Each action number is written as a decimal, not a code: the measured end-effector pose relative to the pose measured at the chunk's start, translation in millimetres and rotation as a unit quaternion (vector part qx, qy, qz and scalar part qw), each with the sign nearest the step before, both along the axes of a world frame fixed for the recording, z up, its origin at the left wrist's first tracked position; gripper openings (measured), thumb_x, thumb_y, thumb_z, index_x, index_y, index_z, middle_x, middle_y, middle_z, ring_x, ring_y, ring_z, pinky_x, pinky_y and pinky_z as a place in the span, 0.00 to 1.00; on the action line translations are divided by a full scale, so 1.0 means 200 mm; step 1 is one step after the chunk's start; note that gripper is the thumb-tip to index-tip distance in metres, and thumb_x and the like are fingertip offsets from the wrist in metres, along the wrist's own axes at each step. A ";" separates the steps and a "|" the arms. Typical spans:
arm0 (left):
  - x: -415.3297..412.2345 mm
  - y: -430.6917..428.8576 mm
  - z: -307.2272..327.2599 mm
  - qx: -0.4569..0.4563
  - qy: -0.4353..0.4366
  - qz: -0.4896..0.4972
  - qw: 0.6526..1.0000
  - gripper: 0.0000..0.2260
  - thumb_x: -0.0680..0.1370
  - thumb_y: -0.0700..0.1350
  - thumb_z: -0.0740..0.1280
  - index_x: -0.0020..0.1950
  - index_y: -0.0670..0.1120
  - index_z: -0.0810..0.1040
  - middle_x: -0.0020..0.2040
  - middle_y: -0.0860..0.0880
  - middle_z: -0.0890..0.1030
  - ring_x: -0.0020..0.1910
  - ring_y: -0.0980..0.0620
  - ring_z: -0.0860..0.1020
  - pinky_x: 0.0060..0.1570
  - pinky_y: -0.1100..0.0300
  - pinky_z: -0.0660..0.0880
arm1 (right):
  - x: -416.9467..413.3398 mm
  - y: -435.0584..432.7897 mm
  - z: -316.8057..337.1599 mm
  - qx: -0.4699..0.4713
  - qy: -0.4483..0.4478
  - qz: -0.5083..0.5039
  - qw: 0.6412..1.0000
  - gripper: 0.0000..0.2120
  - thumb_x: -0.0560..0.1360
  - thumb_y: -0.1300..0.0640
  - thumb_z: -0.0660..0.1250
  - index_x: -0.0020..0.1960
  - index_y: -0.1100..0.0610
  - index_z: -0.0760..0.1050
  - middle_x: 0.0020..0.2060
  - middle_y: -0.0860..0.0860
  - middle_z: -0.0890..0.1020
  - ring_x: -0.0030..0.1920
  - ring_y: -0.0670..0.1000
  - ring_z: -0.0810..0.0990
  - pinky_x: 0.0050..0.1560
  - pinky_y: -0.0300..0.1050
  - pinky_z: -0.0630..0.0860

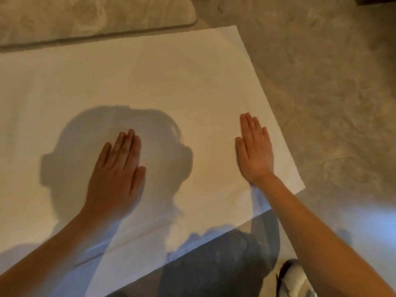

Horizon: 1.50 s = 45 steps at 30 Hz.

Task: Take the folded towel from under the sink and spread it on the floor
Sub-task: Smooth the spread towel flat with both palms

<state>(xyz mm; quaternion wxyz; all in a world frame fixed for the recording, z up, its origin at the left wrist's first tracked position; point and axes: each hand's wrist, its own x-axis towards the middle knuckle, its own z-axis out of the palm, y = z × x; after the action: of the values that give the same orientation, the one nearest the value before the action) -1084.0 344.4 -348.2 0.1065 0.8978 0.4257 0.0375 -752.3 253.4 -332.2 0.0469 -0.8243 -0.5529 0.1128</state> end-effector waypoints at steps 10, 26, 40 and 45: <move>0.32 -0.05 0.07 0.029 -0.063 -0.063 0.996 0.28 0.79 0.49 0.53 0.77 0.37 0.61 0.78 0.37 0.60 0.76 0.39 0.60 0.76 0.42 0.52 | -0.11 -0.03 0.03 0.016 -0.023 -0.042 0.999 0.28 0.82 0.50 0.45 0.80 0.58 0.50 0.79 0.54 0.53 0.79 0.53 0.48 0.78 0.51 0.44; 0.60 -0.09 0.00 0.016 -0.028 -0.149 0.988 0.28 0.82 0.49 0.51 0.79 0.36 0.55 0.79 0.39 0.57 0.78 0.42 0.56 0.76 0.43 0.54 | 0.17 -0.34 0.10 -0.011 -0.037 -0.096 0.995 0.29 0.82 0.46 0.44 0.80 0.57 0.50 0.79 0.54 0.53 0.79 0.53 0.48 0.78 0.52 0.44; 0.60 -0.08 0.02 0.000 -0.029 -0.143 0.989 0.28 0.82 0.51 0.49 0.78 0.38 0.57 0.80 0.40 0.56 0.79 0.44 0.55 0.77 0.46 0.51 | 0.14 0.40 0.02 0.034 0.034 0.095 0.994 0.25 0.85 0.52 0.48 0.80 0.54 0.51 0.79 0.50 0.54 0.79 0.50 0.48 0.78 0.49 0.44; 0.60 -0.07 0.05 -0.017 -0.046 -0.141 0.989 0.28 0.81 0.52 0.49 0.77 0.38 0.61 0.79 0.40 0.59 0.77 0.43 0.59 0.76 0.45 0.57 | 0.22 0.41 0.01 0.028 0.013 0.070 0.997 0.25 0.84 0.51 0.47 0.80 0.54 0.50 0.79 0.49 0.53 0.79 0.49 0.47 0.78 0.48 0.44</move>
<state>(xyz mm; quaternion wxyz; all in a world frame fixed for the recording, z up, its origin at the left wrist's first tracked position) -964.7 330.7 -339.0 0.1451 0.9441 0.2905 0.0563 -707.6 334.8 -329.8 0.0690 -0.7806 -0.6112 0.1116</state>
